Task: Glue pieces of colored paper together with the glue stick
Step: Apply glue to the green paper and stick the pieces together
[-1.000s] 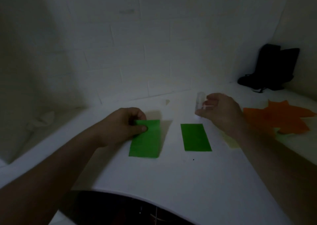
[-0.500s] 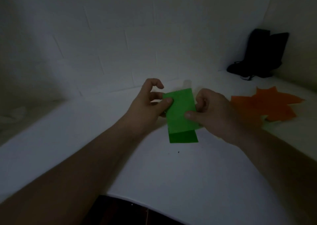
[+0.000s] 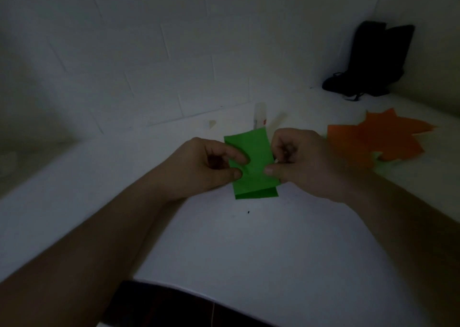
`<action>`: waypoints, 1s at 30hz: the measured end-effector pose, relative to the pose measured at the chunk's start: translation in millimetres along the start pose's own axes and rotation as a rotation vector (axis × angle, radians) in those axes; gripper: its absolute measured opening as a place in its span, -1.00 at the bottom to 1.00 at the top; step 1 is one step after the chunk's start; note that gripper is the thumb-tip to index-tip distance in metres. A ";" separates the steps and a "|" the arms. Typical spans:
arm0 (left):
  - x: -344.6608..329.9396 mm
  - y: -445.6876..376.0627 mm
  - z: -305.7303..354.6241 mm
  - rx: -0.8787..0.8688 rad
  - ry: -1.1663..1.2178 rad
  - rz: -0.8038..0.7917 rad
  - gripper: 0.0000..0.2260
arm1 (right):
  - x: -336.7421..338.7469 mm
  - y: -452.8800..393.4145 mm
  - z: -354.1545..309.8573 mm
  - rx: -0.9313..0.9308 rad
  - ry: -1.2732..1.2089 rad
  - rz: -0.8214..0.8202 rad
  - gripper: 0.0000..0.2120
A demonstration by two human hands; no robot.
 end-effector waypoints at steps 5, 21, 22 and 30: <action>0.2 3.3 7.7 -0.003 -0.025 -0.038 -0.74 | 1.1 1.1 1.8 -0.020 -0.052 -0.061 -0.73; -2.4 4.7 8.7 0.012 -0.039 -0.070 -0.67 | -3.5 3.4 10.4 -0.122 0.055 -0.154 -0.81; -2.9 4.8 9.4 0.014 -0.044 -0.077 -0.67 | -3.2 3.4 10.0 -0.123 0.070 -0.155 -0.81; -3.6 4.1 6.1 0.022 -0.040 -0.098 -0.66 | 0.1 2.7 8.0 -0.120 0.111 -0.141 -0.80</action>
Point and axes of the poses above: each hand's wrist, its own y-axis away from the middle knuckle, its own x-axis out of the back of the hand, z = x × y, the point moved 6 cm from there along -y, towards the middle knuckle, and after that the axes turned 8 degrees about -y, right-handed, at the moved point
